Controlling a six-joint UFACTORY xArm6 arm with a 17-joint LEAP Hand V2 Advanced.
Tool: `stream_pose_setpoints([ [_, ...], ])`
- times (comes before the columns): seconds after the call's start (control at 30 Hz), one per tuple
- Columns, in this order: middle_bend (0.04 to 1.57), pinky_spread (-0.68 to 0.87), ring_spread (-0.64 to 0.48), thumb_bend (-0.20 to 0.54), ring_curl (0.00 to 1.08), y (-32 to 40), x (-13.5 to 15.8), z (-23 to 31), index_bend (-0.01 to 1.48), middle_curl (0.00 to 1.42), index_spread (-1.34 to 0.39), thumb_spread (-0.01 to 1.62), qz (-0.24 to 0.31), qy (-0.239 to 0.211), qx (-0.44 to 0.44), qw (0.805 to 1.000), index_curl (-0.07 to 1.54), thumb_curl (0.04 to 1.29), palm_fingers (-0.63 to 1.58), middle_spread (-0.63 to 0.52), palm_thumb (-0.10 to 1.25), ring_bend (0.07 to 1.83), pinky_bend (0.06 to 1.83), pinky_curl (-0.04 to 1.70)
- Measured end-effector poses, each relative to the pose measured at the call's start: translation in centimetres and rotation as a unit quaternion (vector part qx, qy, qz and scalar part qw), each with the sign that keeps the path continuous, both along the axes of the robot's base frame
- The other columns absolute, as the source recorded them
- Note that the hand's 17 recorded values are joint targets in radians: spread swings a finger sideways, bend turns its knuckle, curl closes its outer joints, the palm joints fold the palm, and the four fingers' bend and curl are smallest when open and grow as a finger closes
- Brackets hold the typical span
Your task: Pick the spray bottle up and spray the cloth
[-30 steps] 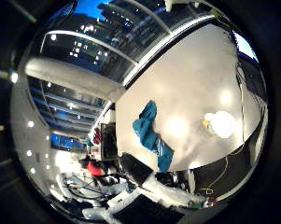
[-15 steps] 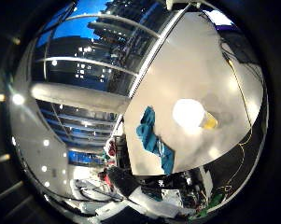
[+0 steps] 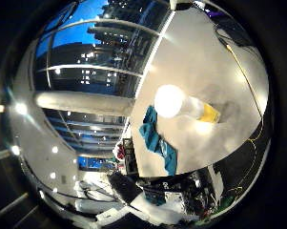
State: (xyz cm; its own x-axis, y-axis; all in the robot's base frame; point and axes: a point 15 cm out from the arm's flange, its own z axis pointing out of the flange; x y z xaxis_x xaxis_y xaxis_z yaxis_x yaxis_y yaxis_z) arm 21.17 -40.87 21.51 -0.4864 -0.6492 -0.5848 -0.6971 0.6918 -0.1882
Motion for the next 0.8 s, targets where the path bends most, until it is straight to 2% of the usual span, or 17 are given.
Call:
stream_pose_setpoints([
  [0.23, 0.19, 0.39, 0.17, -0.03, 0.27, 1.6, 0.2, -3.5, 0.16, 0.32, -0.26, 0.91, 0.014, -0.026, 0.022, 0.999, 0.27, 0.29, 0.03, 0.1, 0.27, 0.27, 0.39, 0.32],
  [0.43, 0.19, 0.39, 0.17, -0.031, 0.27, 2.1, -0.3, -7.0, 0.16, 0.32, -0.26, 0.91, 0.008, -0.02, 0.034, 0.999, 0.27, 0.29, 0.03, 0.1, 0.28, 0.27, 0.39, 0.32],
  [0.8, 0.19, 0.39, 0.17, -0.03, 0.26, 2.1, -0.2, -8.1, 0.16, 0.32, -0.25, 0.93, 0.007, -0.034, 0.041, 0.999, 0.28, 0.29, 0.05, 0.1, 0.3, 0.25, 0.36, 0.31],
])
